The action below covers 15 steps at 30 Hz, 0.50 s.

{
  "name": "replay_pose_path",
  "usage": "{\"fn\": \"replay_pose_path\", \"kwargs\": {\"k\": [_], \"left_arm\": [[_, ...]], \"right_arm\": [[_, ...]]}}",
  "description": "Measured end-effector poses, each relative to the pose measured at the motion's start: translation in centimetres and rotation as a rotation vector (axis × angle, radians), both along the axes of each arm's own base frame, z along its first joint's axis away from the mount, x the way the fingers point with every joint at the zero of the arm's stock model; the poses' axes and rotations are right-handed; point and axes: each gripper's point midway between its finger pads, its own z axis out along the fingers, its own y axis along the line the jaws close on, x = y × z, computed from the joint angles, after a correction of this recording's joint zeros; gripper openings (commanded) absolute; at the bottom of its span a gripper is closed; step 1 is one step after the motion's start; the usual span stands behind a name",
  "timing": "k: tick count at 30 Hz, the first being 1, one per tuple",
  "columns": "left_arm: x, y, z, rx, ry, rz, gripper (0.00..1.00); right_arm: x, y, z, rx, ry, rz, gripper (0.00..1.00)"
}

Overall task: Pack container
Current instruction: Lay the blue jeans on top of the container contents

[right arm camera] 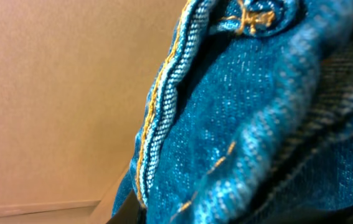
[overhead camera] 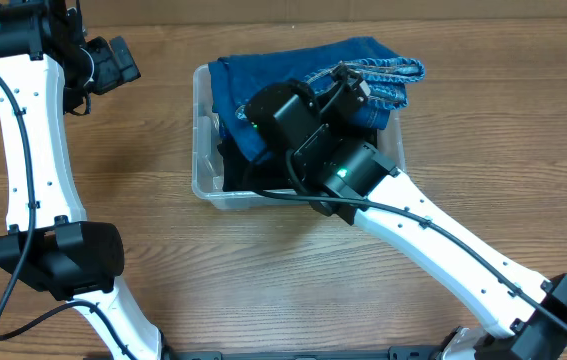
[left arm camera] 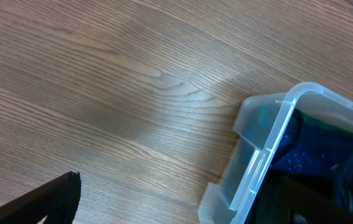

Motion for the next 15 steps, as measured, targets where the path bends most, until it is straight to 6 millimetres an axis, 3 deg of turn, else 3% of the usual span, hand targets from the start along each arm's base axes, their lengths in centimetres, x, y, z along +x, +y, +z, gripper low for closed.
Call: {"fn": "replay_pose_path", "kwargs": {"k": [2,9,10,12,15], "left_arm": [[0.0,0.0,0.0,0.000,0.000,0.000,1.00],[0.0,0.0,0.0,0.000,0.000,0.000,1.00],[0.0,0.0,0.0,0.000,0.000,0.000,1.00],[0.0,0.0,0.0,0.000,0.000,0.000,1.00],[0.0,0.0,0.0,0.000,0.000,0.000,1.00]], "right_arm": [[0.1,0.4,-0.6,-0.005,0.005,-0.006,0.04],[1.4,1.9,-6.6,-0.044,0.087,-0.055,0.05],[1.4,1.9,-6.8,-0.047,0.089,-0.057,0.16],[1.4,2.0,-6.8,-0.041,0.087,-0.062,0.50],[1.4,2.1,-6.5,-0.034,0.085,-0.061,0.62]]}}
